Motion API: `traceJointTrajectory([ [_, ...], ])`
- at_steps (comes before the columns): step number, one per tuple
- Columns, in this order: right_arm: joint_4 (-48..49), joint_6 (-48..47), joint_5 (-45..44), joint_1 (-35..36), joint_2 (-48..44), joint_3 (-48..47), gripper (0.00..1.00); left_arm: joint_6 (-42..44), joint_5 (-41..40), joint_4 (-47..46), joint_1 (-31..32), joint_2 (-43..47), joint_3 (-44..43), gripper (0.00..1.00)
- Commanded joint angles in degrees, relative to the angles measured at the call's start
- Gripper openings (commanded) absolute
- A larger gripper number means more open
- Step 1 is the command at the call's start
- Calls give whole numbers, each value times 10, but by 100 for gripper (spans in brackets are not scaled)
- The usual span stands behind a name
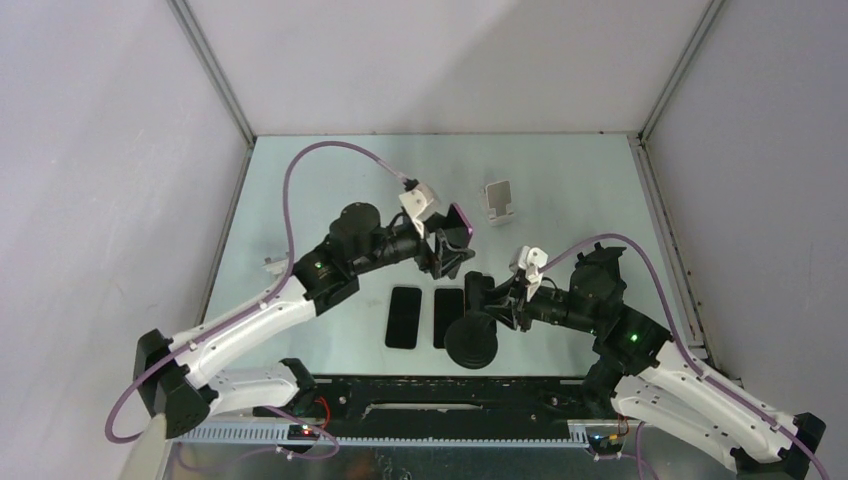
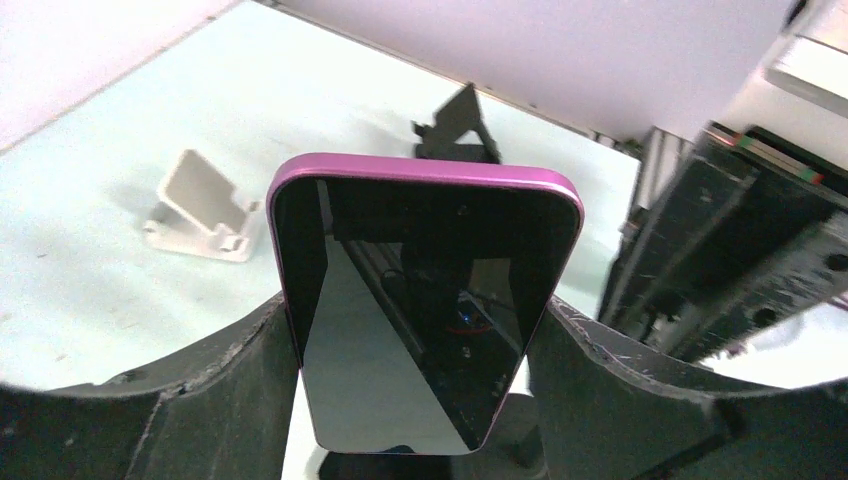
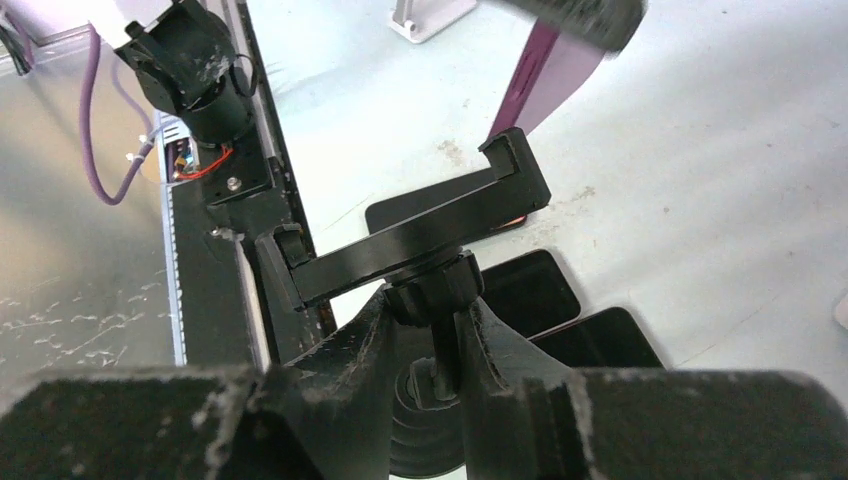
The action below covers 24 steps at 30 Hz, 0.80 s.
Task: Remove the phone from the phone stand
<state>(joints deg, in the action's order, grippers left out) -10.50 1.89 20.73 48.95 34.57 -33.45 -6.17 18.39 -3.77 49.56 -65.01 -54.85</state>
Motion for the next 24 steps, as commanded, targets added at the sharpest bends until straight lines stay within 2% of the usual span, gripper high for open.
traceJointTrajectory([
  [1,73,-3,12,2,-18,-26,0,-14,-60,-24,-24,47,3,0],
  [5,56,9,-56,2,-17,-43,0,-19,-165,40,-31,85,11,0],
  [7,47,17,-125,2,-15,-57,0,-25,-232,85,-32,99,13,0],
  [12,14,12,-372,-13,20,-115,0,-81,-353,184,-37,130,20,0],
  [15,31,-4,-459,-58,56,-142,0,-116,-403,238,-40,146,40,0],
  [21,86,56,-442,-242,138,-171,0,-194,-435,289,-50,175,86,0],
  [24,157,64,-422,-308,181,-173,0,-223,-451,308,-54,184,104,0],
])
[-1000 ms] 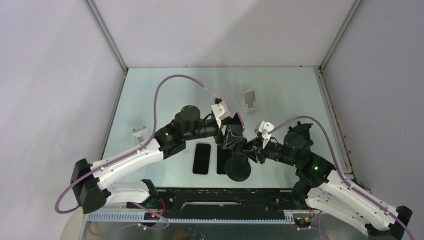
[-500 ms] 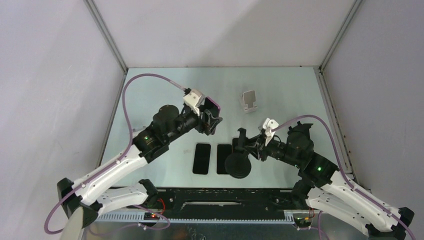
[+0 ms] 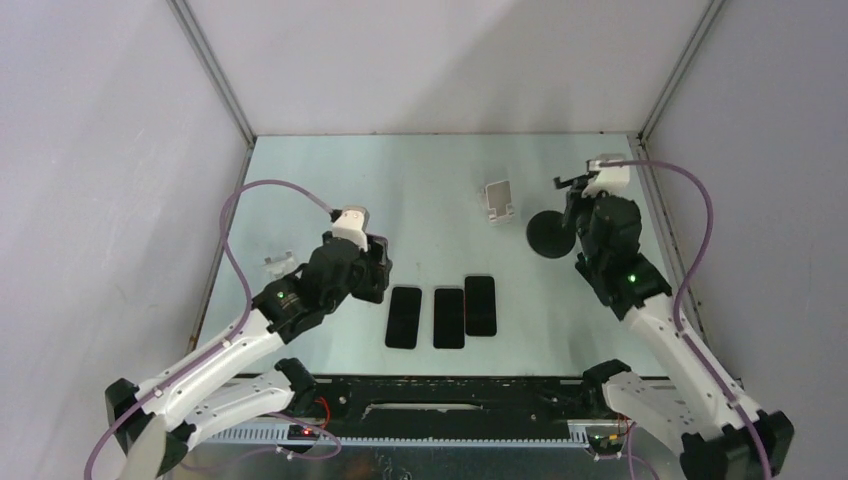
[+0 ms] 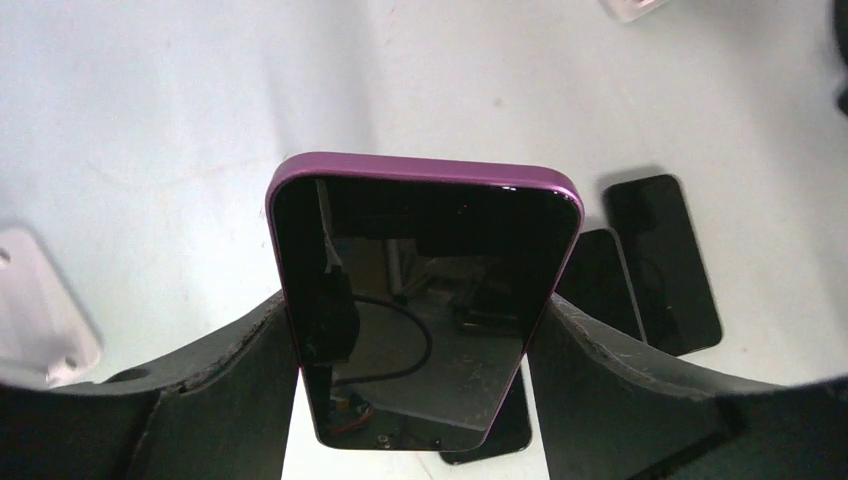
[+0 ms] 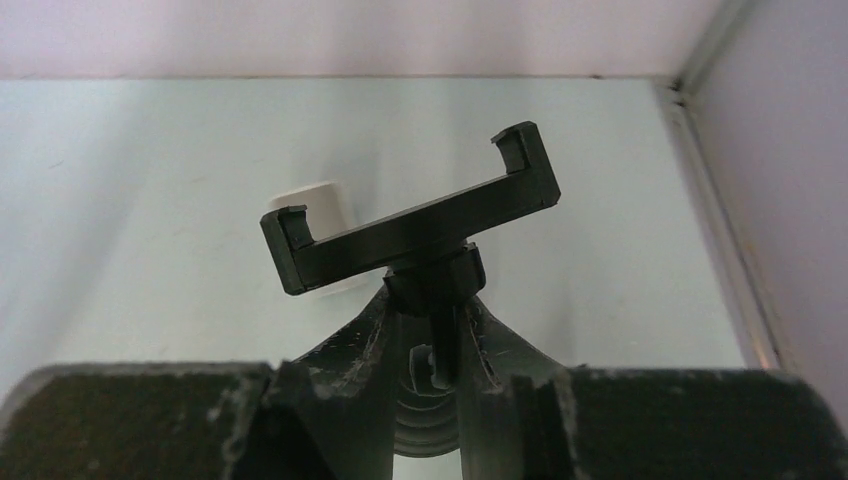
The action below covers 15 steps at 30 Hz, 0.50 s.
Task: Remove the phone from the phone stand
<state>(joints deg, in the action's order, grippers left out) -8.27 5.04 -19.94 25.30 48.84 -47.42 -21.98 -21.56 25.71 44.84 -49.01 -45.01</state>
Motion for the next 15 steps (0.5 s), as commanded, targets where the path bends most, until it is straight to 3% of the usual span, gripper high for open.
traceJointTrajectory([
  [1,150,30,-10,-97,61,-34,0,-69,-57,16,-9,24,11,0],
  [6,277,13,-3,-176,152,-41,0,-82,-58,31,-10,36,28,0],
  [15,326,-26,-57,-232,310,-110,0,-97,-76,61,-20,47,41,0],
])
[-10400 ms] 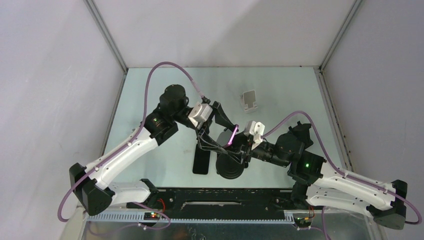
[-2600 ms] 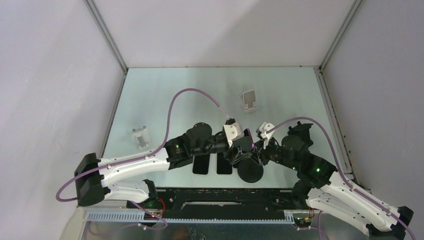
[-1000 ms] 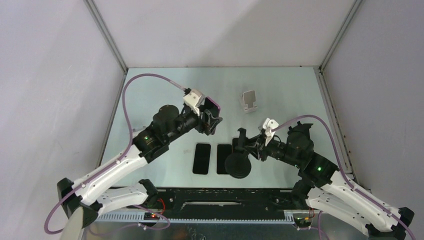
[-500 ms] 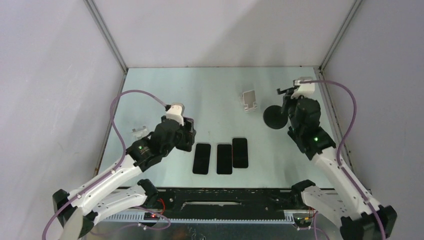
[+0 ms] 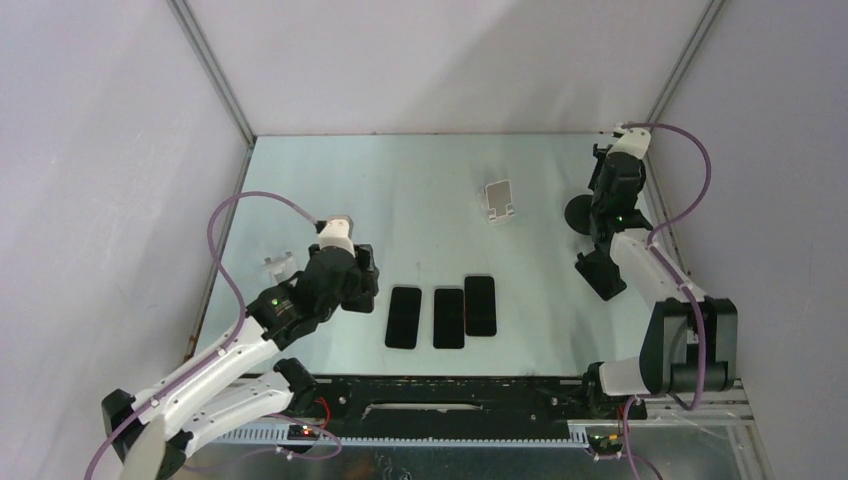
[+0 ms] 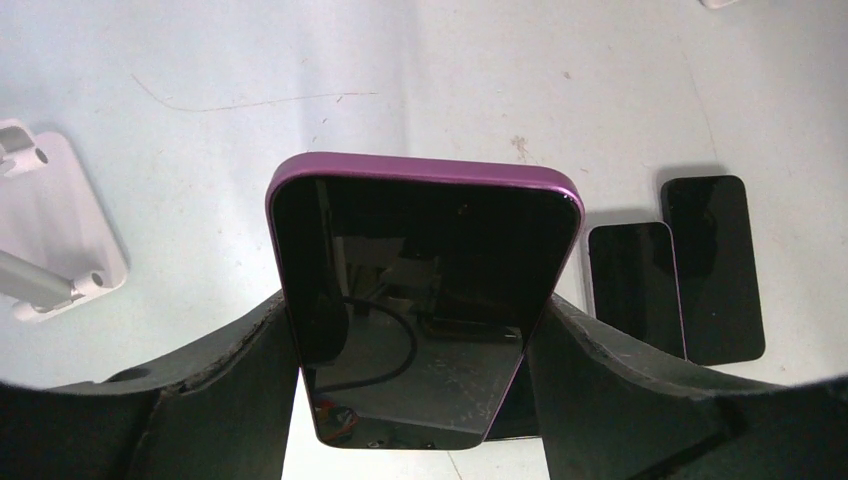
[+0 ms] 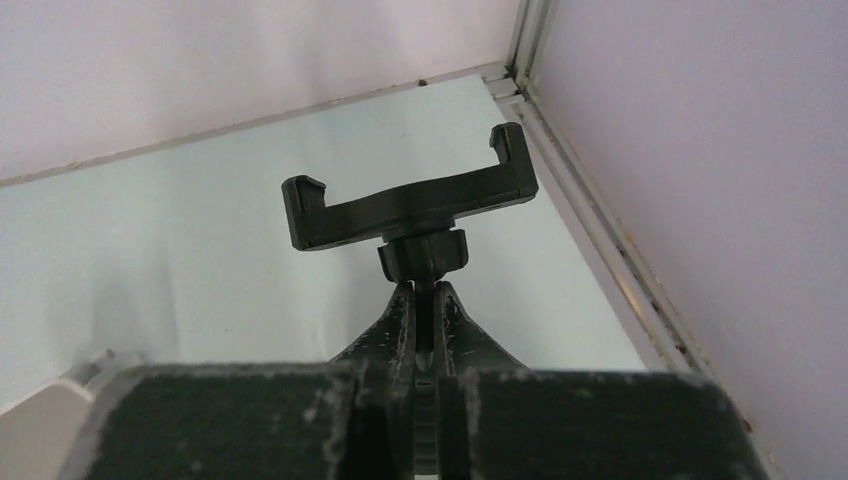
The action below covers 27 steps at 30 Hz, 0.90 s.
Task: Remove the phone from the phone stand
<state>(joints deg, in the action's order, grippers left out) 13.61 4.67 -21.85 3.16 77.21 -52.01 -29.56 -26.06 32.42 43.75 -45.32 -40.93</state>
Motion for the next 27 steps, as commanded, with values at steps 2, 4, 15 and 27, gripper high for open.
traceJointTrajectory([
  [2,109,-23,-36,-23,46,-71,0,-25,-33,-1,-13,10,2,0],
  [4,113,-20,-29,-26,60,-73,0,-26,-30,1,-15,12,4,0],
  [15,93,17,-17,-52,132,-91,7,-44,-24,2,-30,7,24,0],
  [27,13,39,2,-53,98,-91,75,-49,-5,-5,-69,-33,33,0],
])
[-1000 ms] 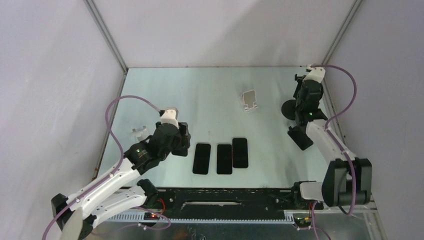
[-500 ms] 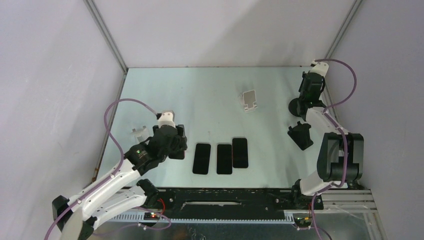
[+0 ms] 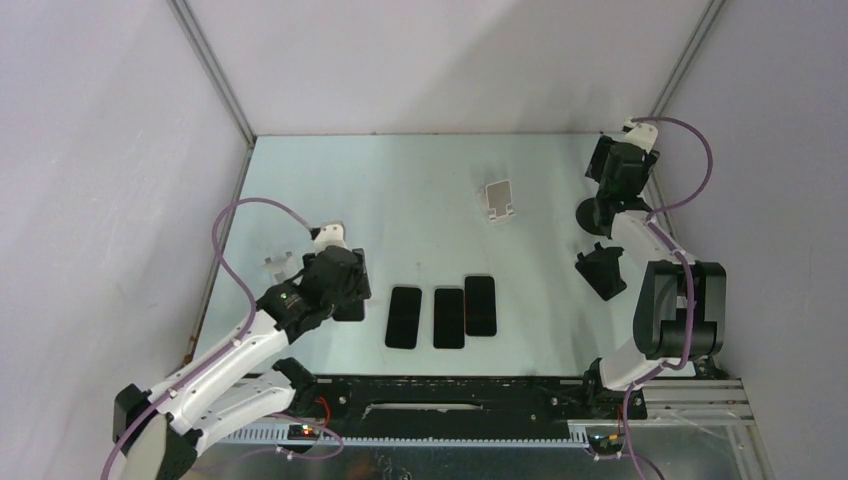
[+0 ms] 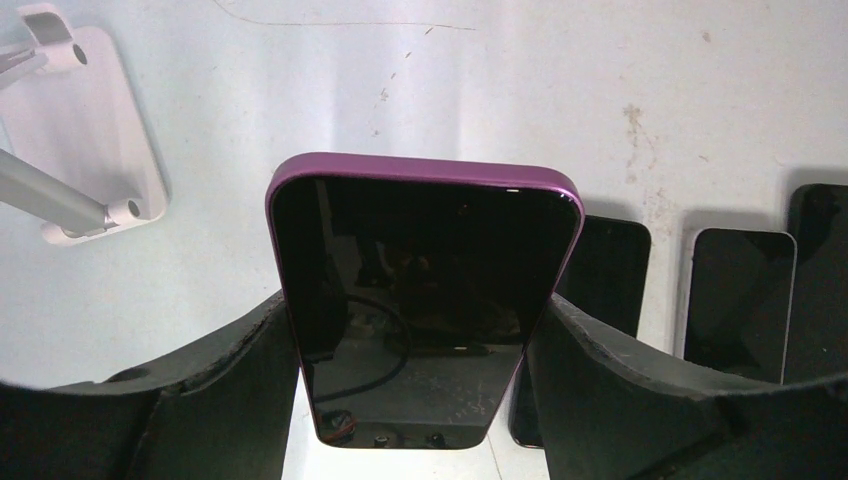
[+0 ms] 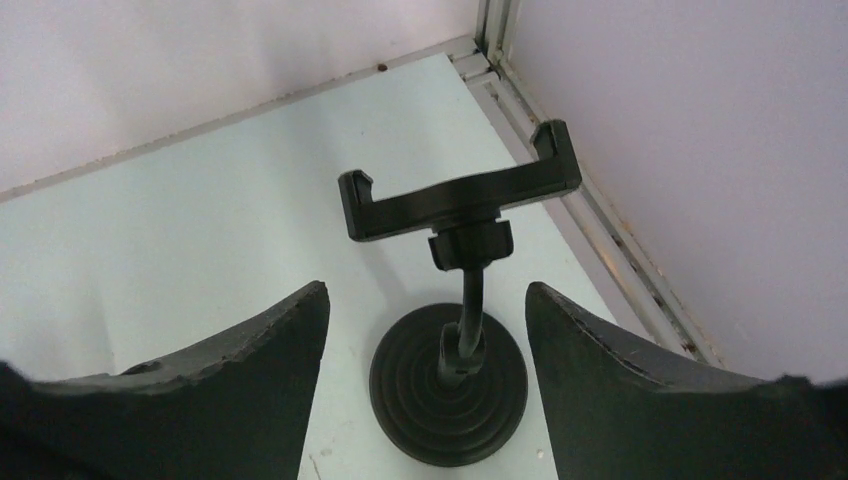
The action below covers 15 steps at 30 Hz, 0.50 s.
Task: Remove the phone from the phone stand
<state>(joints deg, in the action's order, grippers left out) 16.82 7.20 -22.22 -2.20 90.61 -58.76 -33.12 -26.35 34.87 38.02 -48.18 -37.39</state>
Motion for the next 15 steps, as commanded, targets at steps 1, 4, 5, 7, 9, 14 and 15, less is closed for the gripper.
traceJointTrajectory([
  [1,-25,15,6,1,-42,-23,79,-14,0,-31,-16,-8,-2,0],
  [4,-60,30,6,1,-78,-24,83,-14,8,-38,-25,-19,2,0],
  [5,-74,33,6,1,-95,-23,86,-13,14,-43,-28,-25,3,0],
  [7,-91,41,10,3,-123,-24,89,-5,23,-56,-31,-37,6,0],
  [9,-104,40,12,6,-153,-23,90,-2,21,-61,-31,-51,7,0],
  [14,-128,36,12,20,-228,-24,91,-10,10,-60,-32,-96,3,0],
  [15,-132,36,15,35,-249,-24,91,-11,12,-63,-31,-108,4,0],
])
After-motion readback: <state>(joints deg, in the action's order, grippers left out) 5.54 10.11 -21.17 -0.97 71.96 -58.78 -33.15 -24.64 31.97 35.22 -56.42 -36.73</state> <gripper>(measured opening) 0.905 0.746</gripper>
